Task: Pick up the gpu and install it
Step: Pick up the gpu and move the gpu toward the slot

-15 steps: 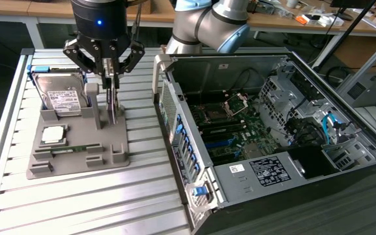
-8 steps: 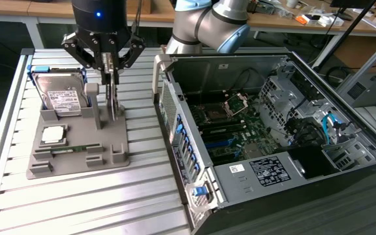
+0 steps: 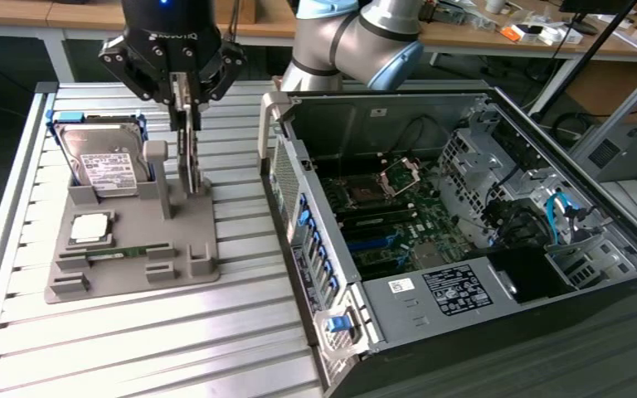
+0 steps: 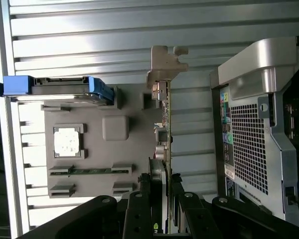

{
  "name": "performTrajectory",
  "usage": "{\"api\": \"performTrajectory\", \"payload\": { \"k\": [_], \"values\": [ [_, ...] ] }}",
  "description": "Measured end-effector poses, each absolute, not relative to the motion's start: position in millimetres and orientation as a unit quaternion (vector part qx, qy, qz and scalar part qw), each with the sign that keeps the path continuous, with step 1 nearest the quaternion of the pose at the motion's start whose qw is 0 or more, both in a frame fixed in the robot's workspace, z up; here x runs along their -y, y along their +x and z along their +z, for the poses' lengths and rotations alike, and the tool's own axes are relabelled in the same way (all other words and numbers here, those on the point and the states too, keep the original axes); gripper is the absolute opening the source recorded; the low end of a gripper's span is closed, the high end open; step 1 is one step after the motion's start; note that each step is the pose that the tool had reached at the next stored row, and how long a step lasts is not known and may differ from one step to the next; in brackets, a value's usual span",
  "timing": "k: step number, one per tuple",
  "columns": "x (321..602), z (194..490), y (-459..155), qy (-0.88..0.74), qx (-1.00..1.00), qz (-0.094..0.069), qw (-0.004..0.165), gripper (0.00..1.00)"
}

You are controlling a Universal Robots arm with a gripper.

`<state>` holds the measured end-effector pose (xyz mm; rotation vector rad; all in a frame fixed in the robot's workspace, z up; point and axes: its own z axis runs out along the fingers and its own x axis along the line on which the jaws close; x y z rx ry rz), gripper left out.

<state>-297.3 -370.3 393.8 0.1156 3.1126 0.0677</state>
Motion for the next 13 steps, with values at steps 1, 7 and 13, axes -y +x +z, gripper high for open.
{"api": "performTrajectory", "payload": {
  "k": [1, 7, 13],
  "values": [
    [370, 396, -297, 0.037, -0.999, 0.022, 0.013, 0.27],
    [370, 409, -297, 0.037, -0.999, 0.022, 0.013, 0.27],
    [370, 424, -297, 0.037, -0.999, 0.022, 0.013, 0.27]
  ]
}}
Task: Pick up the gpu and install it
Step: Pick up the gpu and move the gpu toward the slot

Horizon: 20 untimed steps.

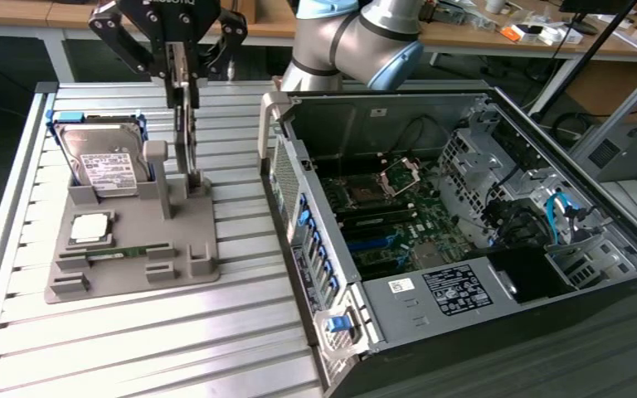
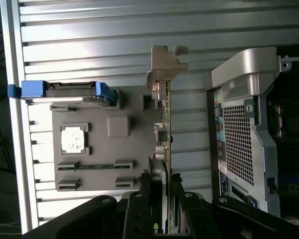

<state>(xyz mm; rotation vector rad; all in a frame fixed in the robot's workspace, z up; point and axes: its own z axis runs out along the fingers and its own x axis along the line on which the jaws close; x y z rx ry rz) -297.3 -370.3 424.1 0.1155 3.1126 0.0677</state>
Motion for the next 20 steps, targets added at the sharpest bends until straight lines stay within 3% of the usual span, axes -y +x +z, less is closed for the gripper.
{"api": "performTrajectory", "payload": {
  "k": [20],
  "values": [
    [370, 469, -297, 0.037, -0.999, 0.022, 0.013, 0.27]
  ]
}}
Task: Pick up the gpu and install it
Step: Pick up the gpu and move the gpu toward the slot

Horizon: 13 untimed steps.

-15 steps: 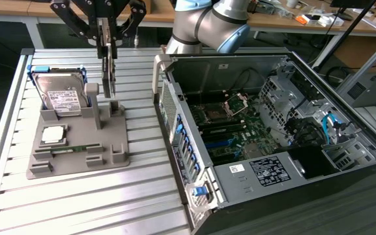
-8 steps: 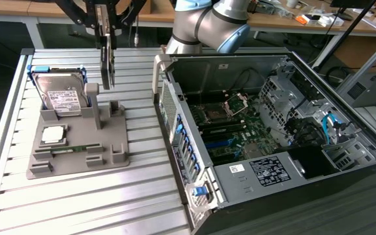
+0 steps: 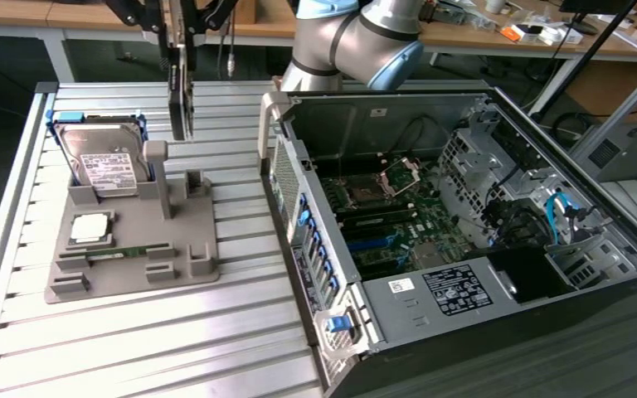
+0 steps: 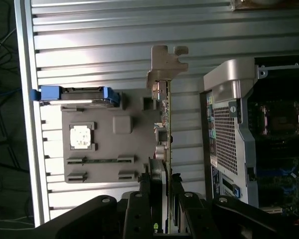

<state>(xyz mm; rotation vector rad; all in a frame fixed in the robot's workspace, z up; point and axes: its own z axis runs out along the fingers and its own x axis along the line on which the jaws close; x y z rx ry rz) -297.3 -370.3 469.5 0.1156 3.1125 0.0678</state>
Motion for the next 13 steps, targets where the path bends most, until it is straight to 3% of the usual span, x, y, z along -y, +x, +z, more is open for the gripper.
{"api": "performTrajectory", "payload": {
  "k": [13],
  "values": [
    [370.9, 472.4, -297.3, 0.037, -0.999, 0.022, 0.013, 0.27]
  ]
}}
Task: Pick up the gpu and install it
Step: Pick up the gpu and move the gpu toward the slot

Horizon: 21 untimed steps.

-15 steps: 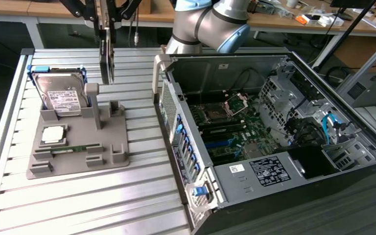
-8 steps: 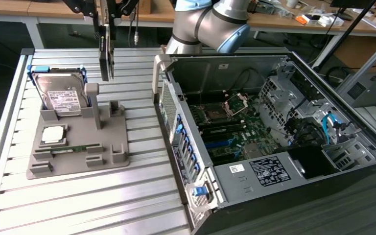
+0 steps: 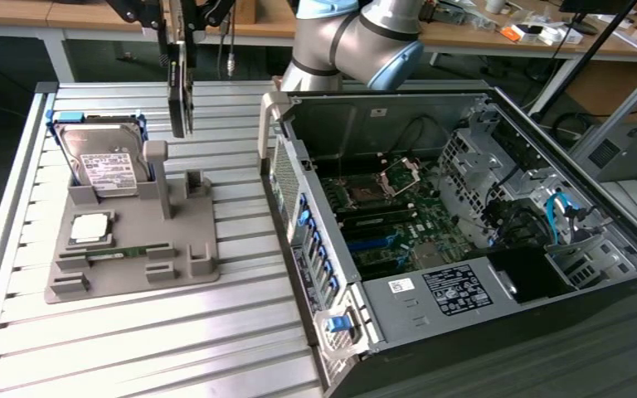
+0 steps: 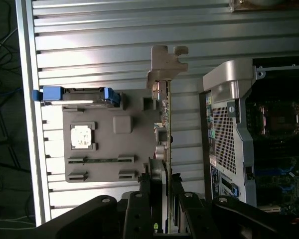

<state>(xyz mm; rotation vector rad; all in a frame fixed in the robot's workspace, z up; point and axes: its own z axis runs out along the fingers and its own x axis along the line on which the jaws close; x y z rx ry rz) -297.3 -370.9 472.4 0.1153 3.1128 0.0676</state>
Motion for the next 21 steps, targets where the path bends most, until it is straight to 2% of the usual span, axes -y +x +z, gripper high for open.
{"api": "performTrajectory", "payload": {
  "k": [21],
  "values": [
    [394, 472, -291, 0.037, -0.999, 0.022, 0.013, 0.27]
  ]
}}
